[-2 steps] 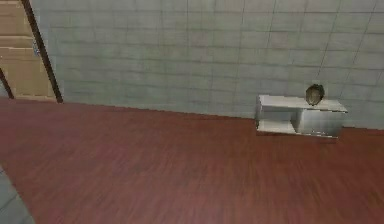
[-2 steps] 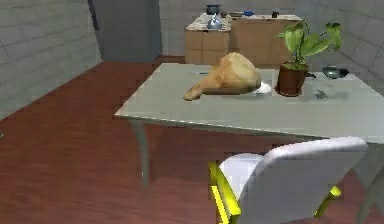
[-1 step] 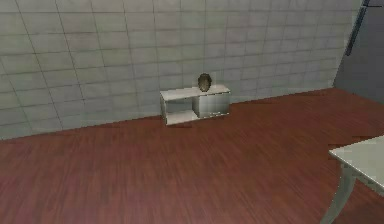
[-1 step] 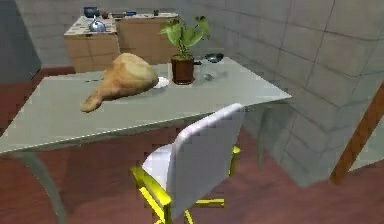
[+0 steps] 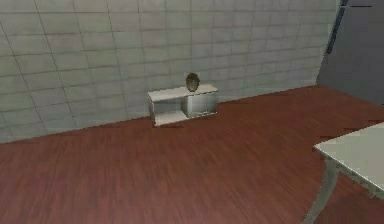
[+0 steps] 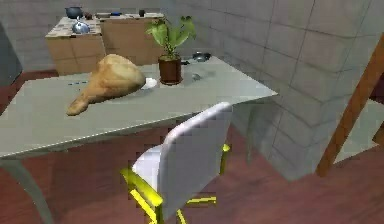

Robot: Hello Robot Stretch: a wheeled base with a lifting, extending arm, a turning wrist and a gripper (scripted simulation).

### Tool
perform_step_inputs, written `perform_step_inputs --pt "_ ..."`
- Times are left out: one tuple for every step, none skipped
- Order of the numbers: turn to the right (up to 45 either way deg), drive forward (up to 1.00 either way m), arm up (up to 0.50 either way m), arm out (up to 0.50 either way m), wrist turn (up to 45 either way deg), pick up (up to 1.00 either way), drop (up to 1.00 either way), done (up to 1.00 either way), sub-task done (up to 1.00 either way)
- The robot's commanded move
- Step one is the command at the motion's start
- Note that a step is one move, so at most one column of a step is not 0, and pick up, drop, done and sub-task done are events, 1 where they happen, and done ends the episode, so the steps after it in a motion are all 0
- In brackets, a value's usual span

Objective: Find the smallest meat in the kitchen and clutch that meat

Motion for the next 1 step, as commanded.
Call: perform_step_inputs --pt "0.0 0.35 0.00 0.00 0.0 0.00 0.00 0.00 0.00"
